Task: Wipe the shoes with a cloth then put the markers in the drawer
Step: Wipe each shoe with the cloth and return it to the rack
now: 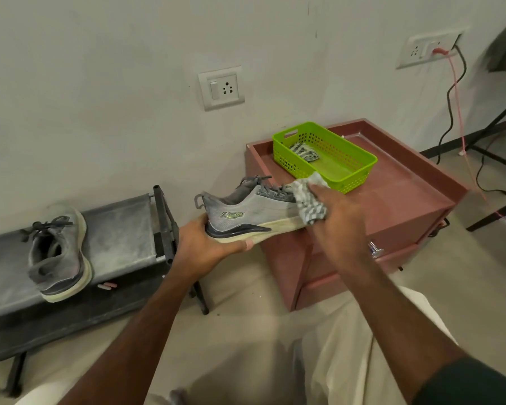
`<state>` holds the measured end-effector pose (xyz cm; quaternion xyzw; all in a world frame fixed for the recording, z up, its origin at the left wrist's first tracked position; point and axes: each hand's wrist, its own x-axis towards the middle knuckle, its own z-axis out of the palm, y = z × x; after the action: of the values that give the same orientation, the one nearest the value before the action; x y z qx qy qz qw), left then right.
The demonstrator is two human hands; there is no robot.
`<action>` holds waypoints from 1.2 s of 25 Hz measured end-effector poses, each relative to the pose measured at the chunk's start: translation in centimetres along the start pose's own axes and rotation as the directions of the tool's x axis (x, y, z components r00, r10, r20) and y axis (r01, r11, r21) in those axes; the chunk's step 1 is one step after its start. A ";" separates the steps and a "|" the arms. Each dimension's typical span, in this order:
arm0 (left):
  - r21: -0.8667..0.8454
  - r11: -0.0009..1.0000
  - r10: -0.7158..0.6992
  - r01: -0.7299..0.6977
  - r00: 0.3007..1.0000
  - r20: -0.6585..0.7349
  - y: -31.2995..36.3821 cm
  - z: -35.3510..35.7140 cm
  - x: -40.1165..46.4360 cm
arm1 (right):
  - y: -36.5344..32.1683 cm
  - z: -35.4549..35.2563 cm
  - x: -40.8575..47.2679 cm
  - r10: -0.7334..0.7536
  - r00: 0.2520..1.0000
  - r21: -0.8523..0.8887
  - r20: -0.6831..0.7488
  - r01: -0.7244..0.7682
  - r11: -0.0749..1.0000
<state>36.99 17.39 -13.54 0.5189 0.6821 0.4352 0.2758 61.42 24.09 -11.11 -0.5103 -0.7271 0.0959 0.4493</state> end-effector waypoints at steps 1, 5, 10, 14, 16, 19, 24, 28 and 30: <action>-0.005 1.000 0.002 -0.002 1.000 0.006 0.1 0.1 0.0 | -1.5 0.7 -1.0 -0.085 0.996 0.103 0.031 0.081 0.991; -0.016 0.999 0.037 -0.037 0.998 0.048 0.3 0.5 -0.2 | -2.1 4.3 -2.4 -0.412 0.863 0.026 0.293 0.424 0.905; -0.062 0.996 -0.061 0.064 0.997 0.050 -0.3 0.0 0.2 | 2.5 0.6 0.8 -0.053 0.993 -0.162 0.110 0.070 0.984; -0.174 0.970 -0.157 0.167 0.985 0.072 0.3 0.2 0.1 | 0.3 1.1 0.2 0.062 0.996 0.141 -0.062 -0.053 0.989; -0.192 0.966 -0.168 0.176 0.984 0.054 0.3 0.4 0.0 | -1.5 3.2 -2.0 -0.055 0.998 0.109 -0.003 0.055 0.993; -0.170 0.970 -0.176 0.173 0.984 -0.004 0.2 0.6 0.1 | -2.5 3.6 -3.6 -0.268 0.937 0.097 0.223 0.253 0.963; -0.143 0.977 -0.163 0.155 0.986 -0.041 0.2 1.0 0.1 | -2.7 2.5 -3.2 -0.285 0.921 0.351 0.266 0.183 0.918; -0.104 0.986 -0.140 0.132 0.987 -0.074 -0.1 0.9 0.1 | -0.5 1.8 -1.2 -0.041 0.994 0.105 0.102 0.031 0.994; -0.113 0.987 -0.123 0.115 0.990 -0.065 -0.2 0.7 0.1 | 0.0 2.0 -1.2 0.112 0.991 0.012 0.073 -0.113 0.994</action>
<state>37.41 17.71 -14.07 0.4455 0.6964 0.4731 0.3045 60.03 23.74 -12.96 -0.5430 -0.7121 0.1453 0.4206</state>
